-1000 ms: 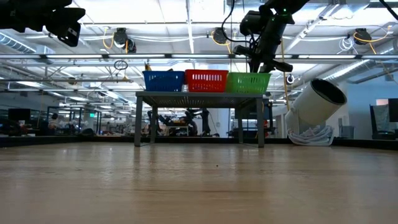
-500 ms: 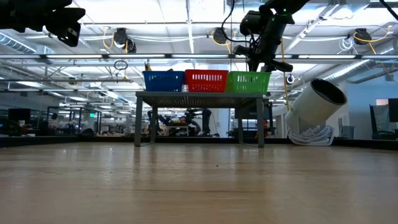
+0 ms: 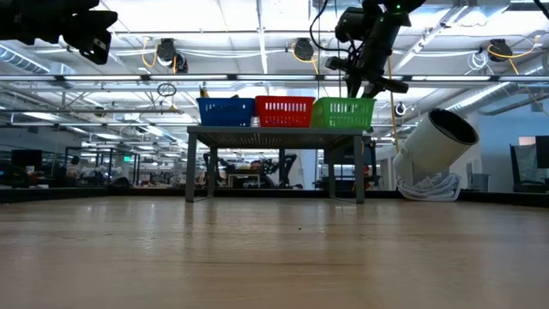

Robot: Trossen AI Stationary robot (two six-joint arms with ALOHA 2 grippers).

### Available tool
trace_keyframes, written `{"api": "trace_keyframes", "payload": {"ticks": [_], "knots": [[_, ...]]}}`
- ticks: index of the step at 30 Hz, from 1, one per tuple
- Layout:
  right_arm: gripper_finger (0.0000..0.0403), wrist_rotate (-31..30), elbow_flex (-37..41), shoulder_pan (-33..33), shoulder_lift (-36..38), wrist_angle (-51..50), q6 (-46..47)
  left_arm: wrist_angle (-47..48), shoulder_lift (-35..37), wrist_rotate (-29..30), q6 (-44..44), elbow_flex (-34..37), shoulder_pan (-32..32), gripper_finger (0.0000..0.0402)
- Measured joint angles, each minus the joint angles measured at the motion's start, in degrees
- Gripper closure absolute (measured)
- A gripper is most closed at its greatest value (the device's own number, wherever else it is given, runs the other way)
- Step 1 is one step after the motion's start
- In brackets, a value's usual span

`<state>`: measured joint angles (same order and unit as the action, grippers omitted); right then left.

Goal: Pick & Place Office Desk Supplies
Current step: Put the green bin with rubber bands on the shelf, then return to Home Position

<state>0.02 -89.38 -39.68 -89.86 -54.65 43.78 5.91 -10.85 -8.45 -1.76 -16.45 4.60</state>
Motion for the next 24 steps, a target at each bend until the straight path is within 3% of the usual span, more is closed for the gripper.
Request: {"api": "trace_keyframes", "payload": {"ticks": [24], "knots": [[0.028, -1.8, 0.0, 0.0, 0.6, 0.0, -0.4, 0.0, 0.0, 0.0, 0.0, 0.0, 0.0, 0.0259]]}}
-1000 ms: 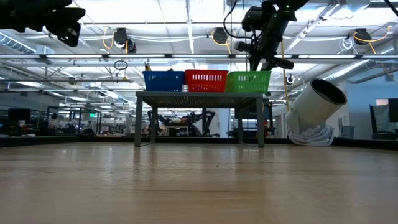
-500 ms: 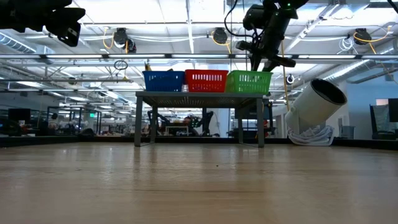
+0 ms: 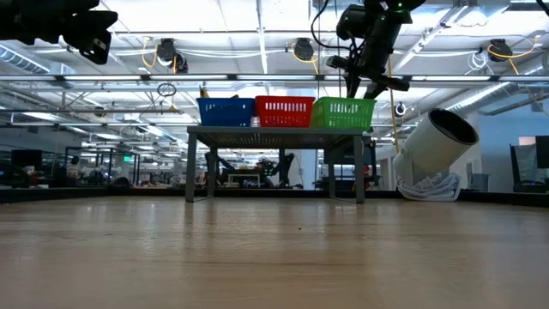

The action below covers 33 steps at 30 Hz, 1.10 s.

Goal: Pick & Place Office Desk Supplies
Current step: Return to Home Position

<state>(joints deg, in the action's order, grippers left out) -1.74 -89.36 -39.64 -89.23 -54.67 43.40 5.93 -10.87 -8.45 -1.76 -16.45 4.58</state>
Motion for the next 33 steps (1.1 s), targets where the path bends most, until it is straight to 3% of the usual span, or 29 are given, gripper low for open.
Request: {"api": "trace_keyframes", "payload": {"ticks": [9, 20, 25, 33], "knots": [[0.0282, -6.0, 0.0, 2.4, 4.7, 3.7, -3.0, 0.0, 0.0, 0.0, 0.0, 0.0, 0.0, 0.0259], [0.0284, -7.3, 2.2, 14.1, 14.4, 18.6, -23.3, 0.0, 0.0, 0.0, 0.0, 0.0, 0.0, 0.0259], [0.0286, -5.7, 11.7, 20.9, 21.6, 29.8, -31.3, 0.0, 0.0, 0.0, 0.0, 0.0, 0.0, 0.0259], [0.0282, 0.3, 37.2, 33.3, 40.0, 50.1, -32.7, 0.0, 0.0, 0.0, 0.0, 0.0, 0.0, 0.0259]]}}
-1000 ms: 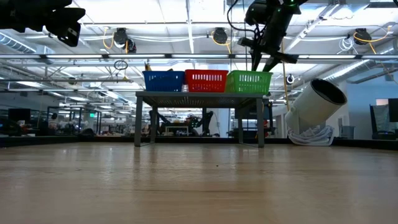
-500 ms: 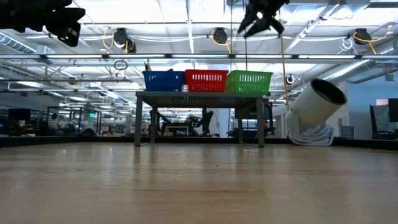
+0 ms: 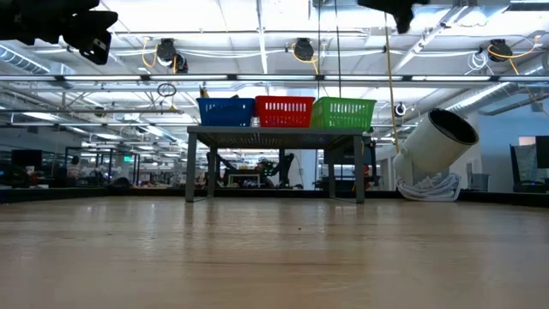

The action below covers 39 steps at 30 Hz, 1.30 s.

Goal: Pick & Place Office Desk Supplies
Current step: Return to Home Position

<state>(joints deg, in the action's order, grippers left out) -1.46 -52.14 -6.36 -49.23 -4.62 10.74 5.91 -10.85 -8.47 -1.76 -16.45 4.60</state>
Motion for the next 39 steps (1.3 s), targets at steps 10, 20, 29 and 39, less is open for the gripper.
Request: {"api": "trace_keyframes", "payload": {"ticks": [10, 20, 29, 39], "knots": [[0.0286, 0.3, 27.9, 13.5, 18.4, 19.6, -6.1, 0.0, 0.0, 0.0, 0.0, 0.0, 0.0, 0.0259], [0.0294, 1.9, 45.8, 15.9, 26.0, 36.7, -4.9, 0.0, 0.0, 0.0, 0.0, 0.0, 0.0, 0.0259], [0.0298, 1.8, 51.0, 15.9, 27.8, 39.9, -3.7, 0.0, 0.0, 0.0, 0.0, 0.0, 0.0, 0.0259], [0.0297, 1.7, 51.2, 15.9, 27.8, 38.4, -5.5, 0.0, 0.0, 0.0, 0.0, 0.0, 0.0, 0.0259]]}}
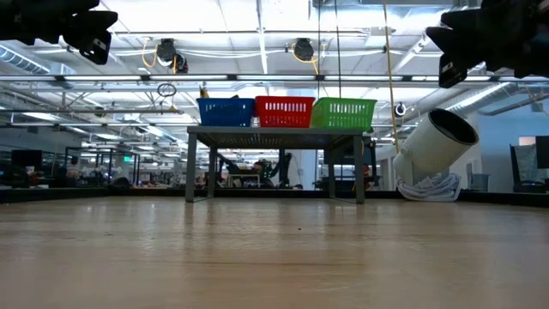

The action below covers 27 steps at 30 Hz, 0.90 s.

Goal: Pick & Place Office Desk Supplies
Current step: Return to Home Position

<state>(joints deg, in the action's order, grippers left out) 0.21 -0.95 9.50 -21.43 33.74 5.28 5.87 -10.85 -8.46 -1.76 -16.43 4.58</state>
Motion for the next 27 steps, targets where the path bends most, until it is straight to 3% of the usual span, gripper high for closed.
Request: {"api": "trace_keyframes", "payload": {"ticks": [27], "knots": [[0.0293, -0.1, 0.1, 0.0, 0.0, 0.3, 0.0, 0.0, 0.0, 0.0, 0.0, 0.0, 0.0, 0.0259]]}}
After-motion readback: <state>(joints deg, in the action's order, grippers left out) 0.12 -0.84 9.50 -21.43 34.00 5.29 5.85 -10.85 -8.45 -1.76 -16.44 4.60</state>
